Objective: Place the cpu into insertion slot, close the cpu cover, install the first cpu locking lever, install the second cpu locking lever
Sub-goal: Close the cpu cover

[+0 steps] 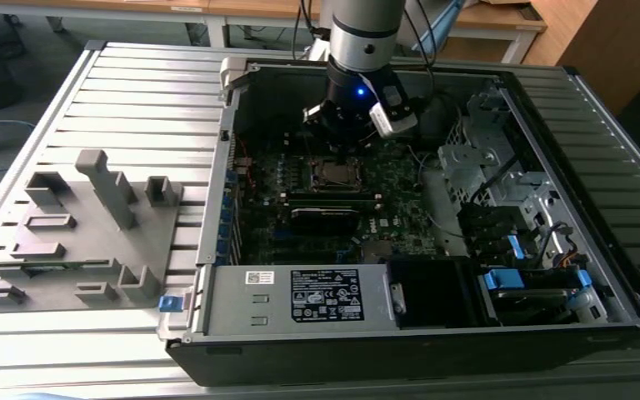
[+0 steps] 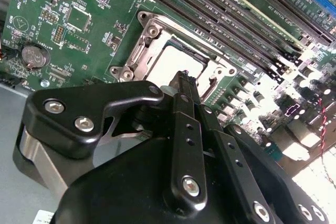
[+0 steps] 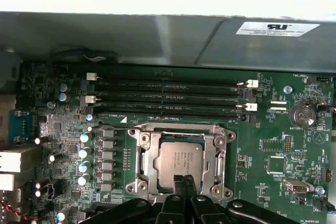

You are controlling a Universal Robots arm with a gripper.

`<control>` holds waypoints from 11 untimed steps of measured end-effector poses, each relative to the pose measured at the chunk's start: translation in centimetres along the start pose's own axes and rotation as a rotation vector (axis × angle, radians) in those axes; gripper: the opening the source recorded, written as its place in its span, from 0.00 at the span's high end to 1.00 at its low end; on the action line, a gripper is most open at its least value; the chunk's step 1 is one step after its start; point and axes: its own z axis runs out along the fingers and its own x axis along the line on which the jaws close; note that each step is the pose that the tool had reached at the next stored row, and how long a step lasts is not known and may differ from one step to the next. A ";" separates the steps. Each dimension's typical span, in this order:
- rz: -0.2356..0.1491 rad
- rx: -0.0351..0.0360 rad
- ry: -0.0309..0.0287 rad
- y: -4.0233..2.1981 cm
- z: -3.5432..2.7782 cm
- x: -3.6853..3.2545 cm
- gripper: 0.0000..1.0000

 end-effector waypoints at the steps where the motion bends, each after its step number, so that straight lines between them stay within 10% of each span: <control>1: 0.000 -0.0003 -0.0002 0.00 0.04 0.00 0.89; 11: 0.051 0.0006 -0.0003 0.00 0.47 0.00 0.89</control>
